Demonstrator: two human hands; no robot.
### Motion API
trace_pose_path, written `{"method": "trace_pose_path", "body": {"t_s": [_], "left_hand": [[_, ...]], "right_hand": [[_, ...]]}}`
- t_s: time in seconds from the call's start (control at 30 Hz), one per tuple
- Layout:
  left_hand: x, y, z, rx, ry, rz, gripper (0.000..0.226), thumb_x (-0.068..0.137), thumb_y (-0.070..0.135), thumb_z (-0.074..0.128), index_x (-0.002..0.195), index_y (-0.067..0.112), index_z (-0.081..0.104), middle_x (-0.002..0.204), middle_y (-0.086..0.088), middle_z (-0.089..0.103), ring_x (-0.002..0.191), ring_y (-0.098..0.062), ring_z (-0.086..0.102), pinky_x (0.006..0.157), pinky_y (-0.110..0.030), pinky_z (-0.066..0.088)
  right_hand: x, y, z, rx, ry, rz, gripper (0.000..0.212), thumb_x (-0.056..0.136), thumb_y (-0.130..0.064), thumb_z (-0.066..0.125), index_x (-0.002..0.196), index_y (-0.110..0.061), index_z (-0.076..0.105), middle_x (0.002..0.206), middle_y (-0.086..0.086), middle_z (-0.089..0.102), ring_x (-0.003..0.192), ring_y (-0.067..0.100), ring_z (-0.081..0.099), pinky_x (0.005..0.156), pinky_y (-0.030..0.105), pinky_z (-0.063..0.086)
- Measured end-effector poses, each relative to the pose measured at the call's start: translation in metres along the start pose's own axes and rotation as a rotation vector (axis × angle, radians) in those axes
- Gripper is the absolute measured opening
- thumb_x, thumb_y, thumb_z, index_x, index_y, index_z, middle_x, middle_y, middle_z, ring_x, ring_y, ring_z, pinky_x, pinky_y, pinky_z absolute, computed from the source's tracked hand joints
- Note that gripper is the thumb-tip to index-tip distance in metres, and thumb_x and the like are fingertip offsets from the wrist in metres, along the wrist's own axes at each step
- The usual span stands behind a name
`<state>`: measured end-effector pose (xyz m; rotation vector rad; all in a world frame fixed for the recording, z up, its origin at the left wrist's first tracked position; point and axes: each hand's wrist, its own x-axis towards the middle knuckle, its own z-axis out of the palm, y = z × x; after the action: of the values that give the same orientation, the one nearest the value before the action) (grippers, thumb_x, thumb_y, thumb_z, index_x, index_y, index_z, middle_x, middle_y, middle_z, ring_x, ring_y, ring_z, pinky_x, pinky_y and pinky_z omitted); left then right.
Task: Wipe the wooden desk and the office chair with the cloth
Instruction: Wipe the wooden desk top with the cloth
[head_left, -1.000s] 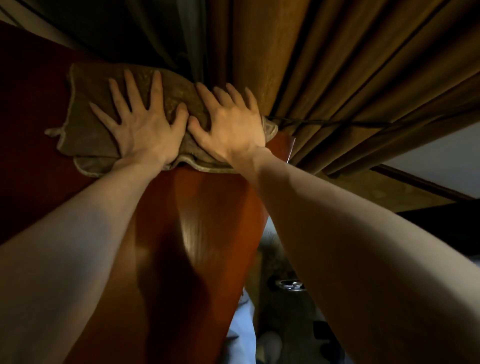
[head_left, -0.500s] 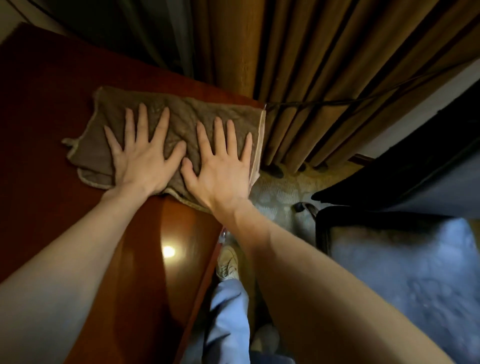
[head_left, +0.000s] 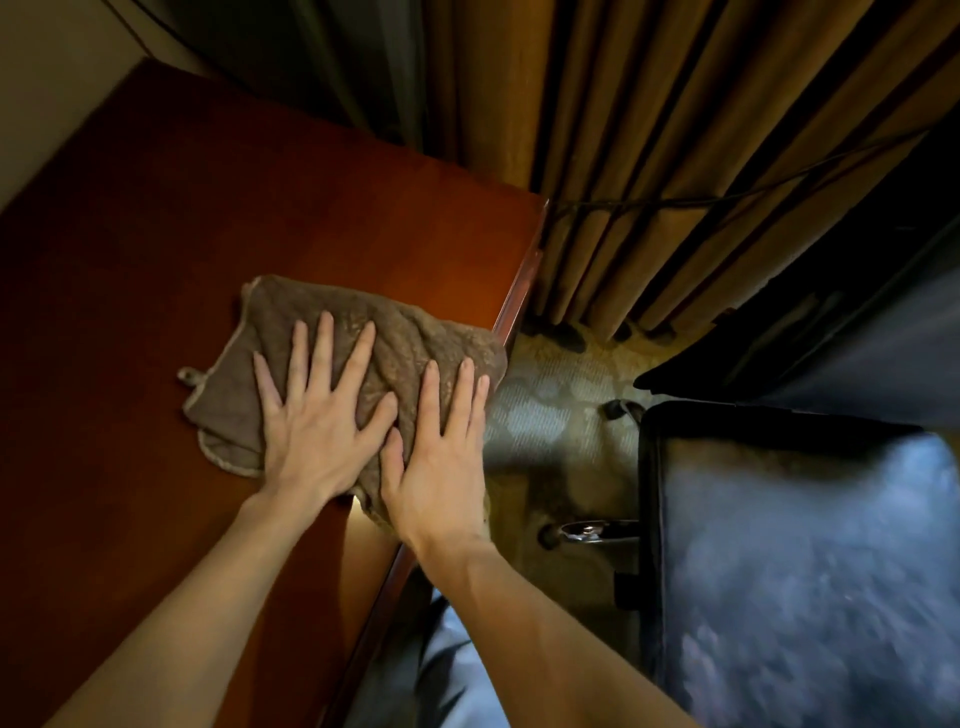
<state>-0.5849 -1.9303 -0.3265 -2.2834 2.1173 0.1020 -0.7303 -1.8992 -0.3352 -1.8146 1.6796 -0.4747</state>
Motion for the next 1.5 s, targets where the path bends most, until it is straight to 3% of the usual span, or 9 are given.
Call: {"method": "trace_pose_path", "body": {"t_s": [0.23,0.43,0.57,0.8,0.9,1.03,1.27,1.37,1.5], "left_hand": [[0.027,0.008,0.001,0.016,-0.014,-0.033,0.077,0.094,0.068,0.022,0.164,0.037,0.009,0.173,-0.009,0.003,0.159,-0.033,-0.002,0.121,-0.070,0.002],[0.087,0.039,-0.003,0.014,-0.010,-0.078,0.079,0.093,0.070,0.022,0.164,0.038,0.006,0.172,-0.009,-0.001,0.158,-0.033,-0.004,0.120,-0.071,0.001],[0.141,0.061,-0.007,-0.001,-0.012,-0.046,0.079,0.093,0.072,0.020,0.163,0.040,0.004,0.173,-0.008,-0.001,0.158,-0.033,-0.005,0.120,-0.071,0.000],[0.232,0.101,-0.011,-0.043,-0.009,-0.077,0.078,0.092,0.073,0.018,0.162,0.042,0.009,0.173,-0.008,0.001,0.158,-0.033,-0.005,0.119,-0.071,-0.003],[0.242,0.106,-0.010,-0.050,0.002,-0.072,0.076,0.092,0.073,0.020,0.162,0.043,0.012,0.173,-0.008,0.003,0.158,-0.033,-0.004,0.119,-0.071,-0.004],[0.236,0.103,-0.013,-0.053,0.013,-0.049,0.075,0.094,0.074,0.019,0.162,0.044,0.008,0.173,-0.008,0.000,0.158,-0.033,-0.005,0.119,-0.070,-0.005],[0.172,0.098,-0.006,-0.047,0.043,0.042,0.073,0.095,0.076,0.017,0.161,0.047,0.006,0.173,-0.006,-0.001,0.159,-0.030,-0.005,0.121,-0.066,-0.005],[0.132,0.101,0.000,-0.059,0.046,0.071,0.073,0.095,0.076,0.018,0.161,0.048,0.006,0.173,-0.004,-0.002,0.159,-0.027,-0.006,0.122,-0.065,-0.005],[0.075,0.106,0.003,-0.058,0.046,0.153,0.077,0.091,0.079,0.025,0.160,0.049,0.006,0.173,-0.003,-0.002,0.159,-0.027,-0.005,0.122,-0.065,-0.005]], "right_hand": [[0.031,0.014,-0.014,0.025,-0.057,-0.033,0.077,0.108,-0.050,0.033,0.163,-0.019,-0.012,0.164,0.009,-0.037,0.152,0.024,-0.034,0.128,0.041,-0.006],[0.085,0.026,-0.031,0.187,0.016,-0.008,0.079,0.108,-0.044,0.040,0.163,-0.024,-0.013,0.160,-0.004,-0.044,0.156,0.023,-0.025,0.128,0.050,0.015],[0.137,0.047,-0.042,0.308,0.070,-0.030,0.081,0.105,-0.047,0.041,0.164,-0.024,-0.010,0.164,0.000,-0.038,0.159,0.031,-0.011,0.122,0.057,0.028],[0.233,0.065,-0.084,0.449,0.075,0.096,0.087,0.102,-0.037,0.058,0.165,-0.022,0.000,0.169,0.011,-0.024,0.158,0.029,-0.011,0.129,0.047,0.010],[0.245,0.064,-0.089,0.597,0.119,0.158,0.085,0.098,-0.030,0.068,0.164,-0.029,0.015,0.171,0.012,-0.008,0.158,0.029,0.011,0.123,0.031,0.026],[0.244,0.059,-0.082,0.710,0.195,0.184,0.086,0.094,-0.024,0.071,0.163,-0.032,0.021,0.169,0.015,0.005,0.154,0.034,0.021,0.121,0.041,0.035],[0.174,0.057,-0.053,0.817,0.141,0.197,0.088,0.099,-0.045,0.055,0.163,-0.039,-0.005,0.173,0.005,0.004,0.155,0.029,0.022,0.124,0.051,0.028],[0.126,0.058,-0.023,0.901,0.103,0.224,0.064,0.107,-0.053,0.033,0.165,-0.035,0.010,0.172,-0.010,0.006,0.153,0.019,0.025,0.121,0.041,0.030],[0.071,0.075,0.017,0.936,-0.033,0.358,0.102,0.078,-0.095,0.021,0.160,-0.035,0.031,0.161,0.006,0.042,0.136,0.026,0.050,0.117,0.053,0.037]]}}
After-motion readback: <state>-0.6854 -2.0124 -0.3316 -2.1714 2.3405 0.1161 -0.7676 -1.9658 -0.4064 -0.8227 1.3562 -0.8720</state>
